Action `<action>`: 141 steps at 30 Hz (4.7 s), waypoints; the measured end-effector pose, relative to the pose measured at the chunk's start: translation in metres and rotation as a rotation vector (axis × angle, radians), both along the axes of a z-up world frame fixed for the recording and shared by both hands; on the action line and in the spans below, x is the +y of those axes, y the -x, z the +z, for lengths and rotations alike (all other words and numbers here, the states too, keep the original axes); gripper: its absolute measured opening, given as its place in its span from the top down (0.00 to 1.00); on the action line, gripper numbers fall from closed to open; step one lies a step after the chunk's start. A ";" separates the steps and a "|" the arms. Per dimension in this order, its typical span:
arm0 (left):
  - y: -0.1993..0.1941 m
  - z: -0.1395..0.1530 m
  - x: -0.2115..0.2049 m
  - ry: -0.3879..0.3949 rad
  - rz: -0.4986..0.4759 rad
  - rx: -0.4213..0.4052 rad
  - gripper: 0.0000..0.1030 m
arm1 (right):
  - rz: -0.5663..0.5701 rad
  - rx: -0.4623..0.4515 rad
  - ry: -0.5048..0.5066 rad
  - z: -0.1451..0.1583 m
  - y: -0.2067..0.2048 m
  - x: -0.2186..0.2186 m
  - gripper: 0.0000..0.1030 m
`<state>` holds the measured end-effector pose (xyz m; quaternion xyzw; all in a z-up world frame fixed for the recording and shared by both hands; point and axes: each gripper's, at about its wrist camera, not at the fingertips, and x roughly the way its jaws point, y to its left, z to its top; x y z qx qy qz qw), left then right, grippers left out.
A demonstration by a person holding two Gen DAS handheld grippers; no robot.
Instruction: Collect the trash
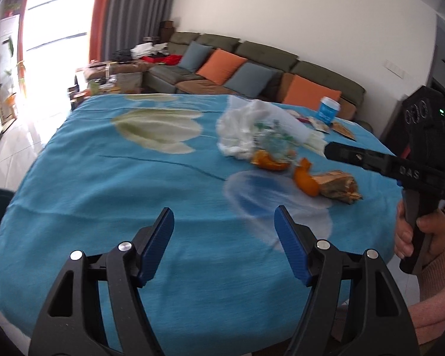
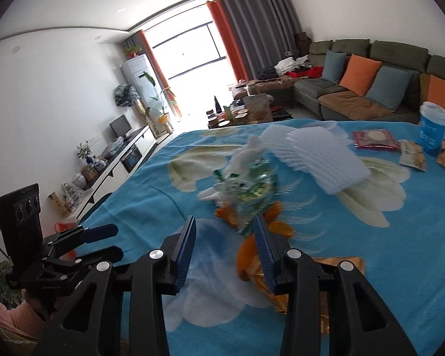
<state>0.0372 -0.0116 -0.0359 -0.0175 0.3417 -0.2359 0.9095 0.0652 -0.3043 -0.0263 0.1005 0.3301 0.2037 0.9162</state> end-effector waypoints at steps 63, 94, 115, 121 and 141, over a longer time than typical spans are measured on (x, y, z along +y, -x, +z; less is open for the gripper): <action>-0.107 0.000 -0.087 0.110 -0.098 0.150 0.53 | 0.119 0.179 -0.006 -0.033 -0.055 -0.025 0.56; -0.121 0.012 -0.106 0.077 -0.105 0.125 0.43 | 0.142 0.178 -0.018 -0.032 -0.049 -0.030 0.89; -0.111 0.010 -0.085 0.140 -0.109 0.154 0.64 | -0.084 0.139 -0.054 -0.021 -0.091 -0.073 0.61; -0.100 0.016 -0.066 0.166 -0.093 0.140 0.64 | -0.115 0.141 0.082 -0.020 -0.123 -0.054 0.51; -0.073 0.009 0.002 0.219 -0.013 0.129 0.64 | -0.099 0.079 0.125 -0.005 -0.090 -0.049 0.90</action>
